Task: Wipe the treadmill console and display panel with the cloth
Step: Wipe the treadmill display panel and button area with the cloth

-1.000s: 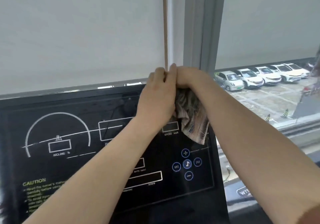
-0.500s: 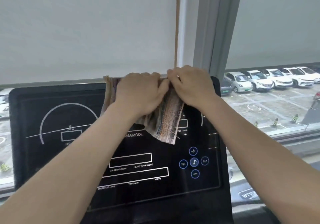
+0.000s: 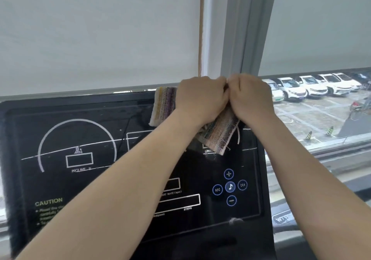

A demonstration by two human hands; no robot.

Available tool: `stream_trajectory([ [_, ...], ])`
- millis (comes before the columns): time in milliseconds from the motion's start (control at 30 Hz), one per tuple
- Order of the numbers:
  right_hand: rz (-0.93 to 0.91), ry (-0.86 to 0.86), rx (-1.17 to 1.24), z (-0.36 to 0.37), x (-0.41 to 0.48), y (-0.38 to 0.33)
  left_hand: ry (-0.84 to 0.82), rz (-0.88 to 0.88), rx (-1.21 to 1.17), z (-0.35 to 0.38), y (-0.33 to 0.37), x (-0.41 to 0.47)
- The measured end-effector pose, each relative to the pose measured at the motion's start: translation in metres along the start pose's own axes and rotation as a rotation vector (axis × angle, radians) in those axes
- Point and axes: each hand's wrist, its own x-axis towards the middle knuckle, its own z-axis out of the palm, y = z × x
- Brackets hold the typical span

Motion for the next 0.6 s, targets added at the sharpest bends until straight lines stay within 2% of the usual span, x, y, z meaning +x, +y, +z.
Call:
stream_trajectory([
  [100, -0.140, -0.067, -0.138, 0.000, -0.003, -0.038, 0.001, -0.032, 0.029, -0.006, -0.034, -0.017],
  [267, -0.319, -0.202, 0.011, 0.004, -0.010, -0.114, 0.025, -0.138, 0.072, -0.025, -0.107, -0.059],
  [500, -0.493, -0.195, 0.207, 0.041, -0.039, -0.254, 0.023, -0.280, 0.113, -0.062, -0.229, -0.134],
  [600, -0.487, -0.213, 0.207, 0.048, -0.050, -0.279, 0.052, -0.422, -0.008, -0.062, -0.252, -0.153],
])
